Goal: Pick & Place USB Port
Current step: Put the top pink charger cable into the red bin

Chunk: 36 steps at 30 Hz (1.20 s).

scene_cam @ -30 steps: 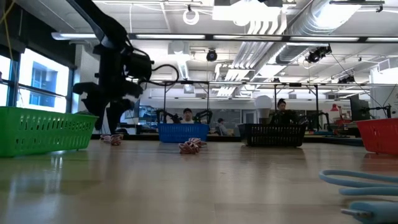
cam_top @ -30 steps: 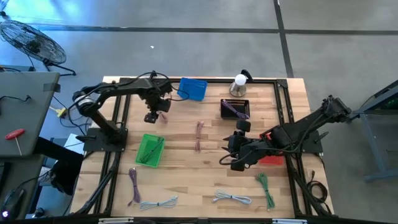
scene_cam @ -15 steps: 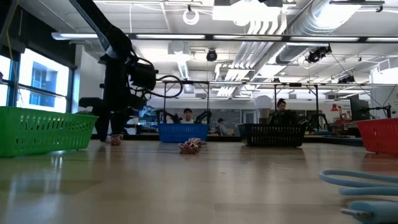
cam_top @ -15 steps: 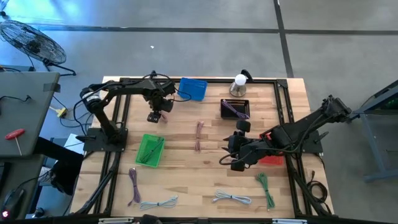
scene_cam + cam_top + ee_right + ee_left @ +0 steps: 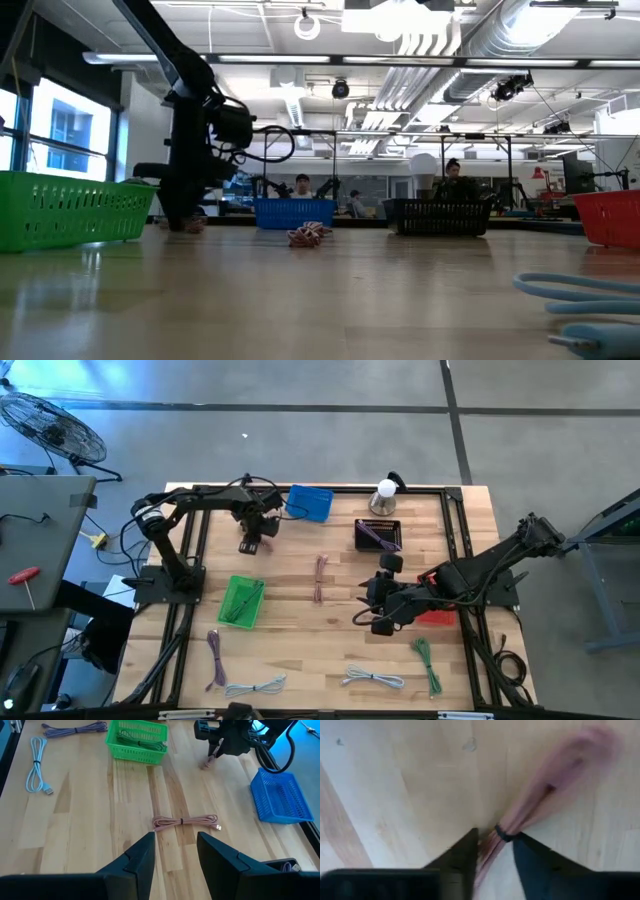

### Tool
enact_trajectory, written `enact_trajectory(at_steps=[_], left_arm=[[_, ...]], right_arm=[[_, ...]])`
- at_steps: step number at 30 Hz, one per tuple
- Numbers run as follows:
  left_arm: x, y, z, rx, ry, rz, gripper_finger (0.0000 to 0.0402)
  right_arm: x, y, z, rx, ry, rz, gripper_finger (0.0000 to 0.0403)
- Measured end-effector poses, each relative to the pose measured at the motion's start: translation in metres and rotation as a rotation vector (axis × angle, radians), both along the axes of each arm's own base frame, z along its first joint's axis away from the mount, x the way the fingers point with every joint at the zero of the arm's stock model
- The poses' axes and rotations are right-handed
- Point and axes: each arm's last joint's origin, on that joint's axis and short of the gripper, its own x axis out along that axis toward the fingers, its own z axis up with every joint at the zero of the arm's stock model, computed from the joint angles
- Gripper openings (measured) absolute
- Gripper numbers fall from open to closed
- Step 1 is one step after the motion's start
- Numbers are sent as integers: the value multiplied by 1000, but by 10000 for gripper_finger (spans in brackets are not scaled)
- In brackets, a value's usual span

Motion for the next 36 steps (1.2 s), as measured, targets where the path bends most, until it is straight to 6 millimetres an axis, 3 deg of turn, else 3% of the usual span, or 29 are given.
enact_trajectory(at_steps=[4,10,17,24,30,36], left_arm=[[0,0,0,-17,-9,6,19],[0,-2,0,-49,-22,17,40],[-2,-6,9,-103,-65,47,12],[3,-11,48,-211,-285,20,29],[9,-18,76,-440,-594,-63,12],[24,-31,96,-711,-929,-271,24]], right_arm=[[0,0,0,-1,0,0,138],[0,0,0,-1,0,-1,138],[0,0,0,1,1,1,138],[0,0,0,5,1,4,138],[5,3,6,6,-67,35,138],[11,4,13,-18,-168,9,138]])
